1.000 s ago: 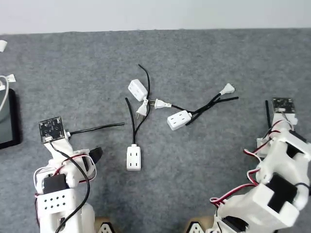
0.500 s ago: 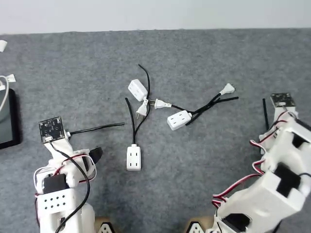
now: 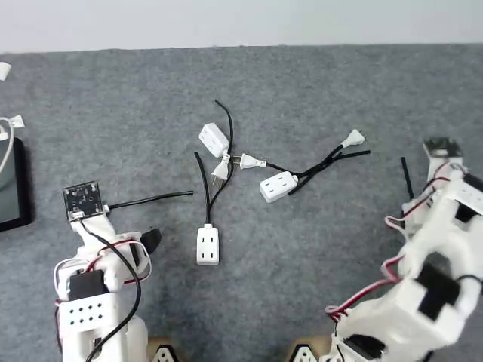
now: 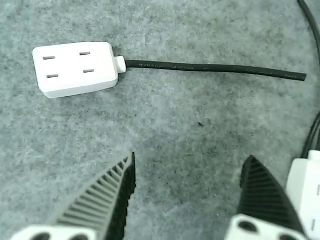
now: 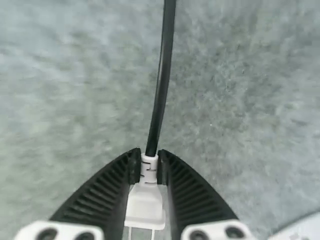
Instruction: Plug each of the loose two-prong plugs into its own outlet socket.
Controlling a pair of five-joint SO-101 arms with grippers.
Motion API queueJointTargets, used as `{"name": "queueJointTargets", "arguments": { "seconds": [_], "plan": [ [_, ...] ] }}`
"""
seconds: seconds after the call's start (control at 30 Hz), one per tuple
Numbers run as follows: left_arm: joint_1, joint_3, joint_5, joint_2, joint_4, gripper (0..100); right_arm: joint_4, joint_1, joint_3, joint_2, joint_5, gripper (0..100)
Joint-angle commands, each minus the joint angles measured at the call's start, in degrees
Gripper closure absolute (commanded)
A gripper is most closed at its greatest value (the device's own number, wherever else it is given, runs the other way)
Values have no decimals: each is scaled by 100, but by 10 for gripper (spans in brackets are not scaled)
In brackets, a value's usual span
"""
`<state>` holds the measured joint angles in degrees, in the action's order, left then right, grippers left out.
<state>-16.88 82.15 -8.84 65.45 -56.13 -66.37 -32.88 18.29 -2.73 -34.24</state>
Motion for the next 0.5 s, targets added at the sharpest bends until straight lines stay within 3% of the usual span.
{"name": "queueJointTargets", "arguments": {
  "seconds": [0.0,0.13,0.47],
  "plan": [
    [79,-145,255,18,-79,691,-664,418,-290,1332,273,991],
    [79,-180,396,18,-123,700,-1262,1147,-281,2387,589,991],
    [360,-215,686,-176,-123,870,-1780,3837,-281,3398,1327,991]
  ]
}}
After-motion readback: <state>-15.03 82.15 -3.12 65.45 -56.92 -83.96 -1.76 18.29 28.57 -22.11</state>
